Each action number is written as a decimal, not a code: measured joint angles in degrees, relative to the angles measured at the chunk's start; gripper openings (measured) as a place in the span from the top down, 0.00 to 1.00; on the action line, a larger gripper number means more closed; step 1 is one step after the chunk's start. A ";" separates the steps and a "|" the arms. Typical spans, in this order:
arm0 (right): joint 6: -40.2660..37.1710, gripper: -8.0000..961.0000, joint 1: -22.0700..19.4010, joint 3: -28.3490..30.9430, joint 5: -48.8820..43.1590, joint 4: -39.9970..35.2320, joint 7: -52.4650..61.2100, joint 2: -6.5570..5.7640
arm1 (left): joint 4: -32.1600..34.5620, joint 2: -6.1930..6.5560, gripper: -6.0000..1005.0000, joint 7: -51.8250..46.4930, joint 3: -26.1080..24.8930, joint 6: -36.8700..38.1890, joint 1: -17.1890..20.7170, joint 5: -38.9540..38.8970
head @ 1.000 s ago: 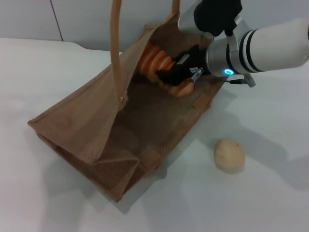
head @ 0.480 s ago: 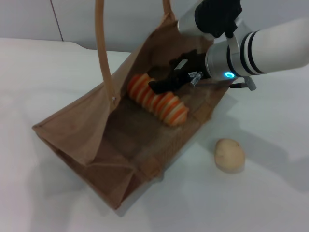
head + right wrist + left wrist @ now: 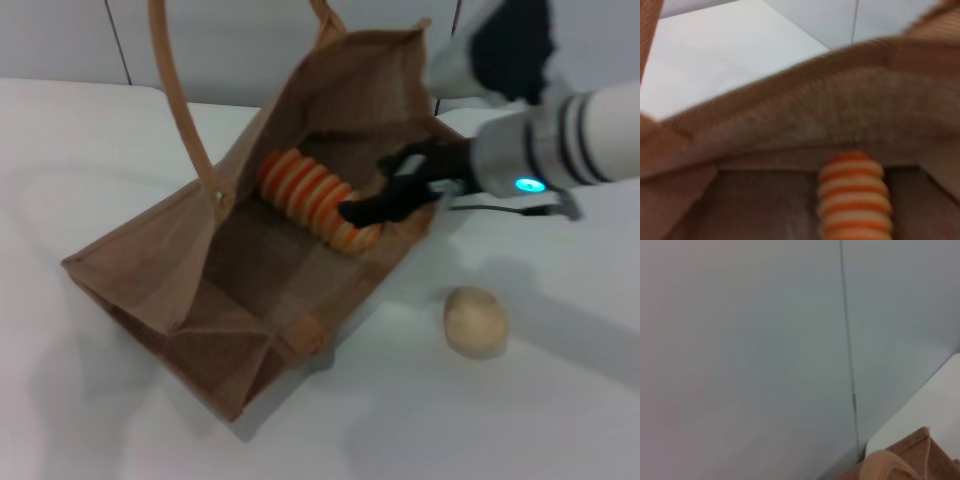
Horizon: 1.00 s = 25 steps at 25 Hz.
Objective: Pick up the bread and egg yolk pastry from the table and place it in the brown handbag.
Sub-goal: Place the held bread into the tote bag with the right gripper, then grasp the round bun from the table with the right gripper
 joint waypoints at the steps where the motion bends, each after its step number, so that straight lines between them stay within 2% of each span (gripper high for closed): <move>1: 2.09 0.07 -2.08 1.86 -1.88 -3.27 0.46 -0.01 | -0.01 0.03 0.88 0.00 -0.30 0.13 0.17 0.05; 4: 7.97 0.07 -6.39 7.14 -7.20 -10.73 2.09 0.11 | -0.13 0.16 0.88 0.05 -1.57 0.32 0.57 0.13; 7: 12.66 0.08 -8.13 9.57 -10.30 -13.69 3.26 0.18 | -0.17 0.45 0.88 0.12 -2.10 0.61 1.10 0.15; 13: 18.61 0.08 -9.15 10.63 -12.85 -13.93 3.99 0.19 | -0.19 1.11 0.88 0.12 -2.15 0.75 1.78 0.85; 19: 20.93 0.08 -9.37 10.65 -18.62 -11.78 5.79 0.27 | -0.19 0.85 0.87 0.10 -1.48 0.74 1.59 1.91; 25: 23.32 0.08 -9.03 10.07 -19.42 -10.80 6.31 0.38 | -0.19 0.59 0.87 0.12 -1.46 0.83 1.32 1.94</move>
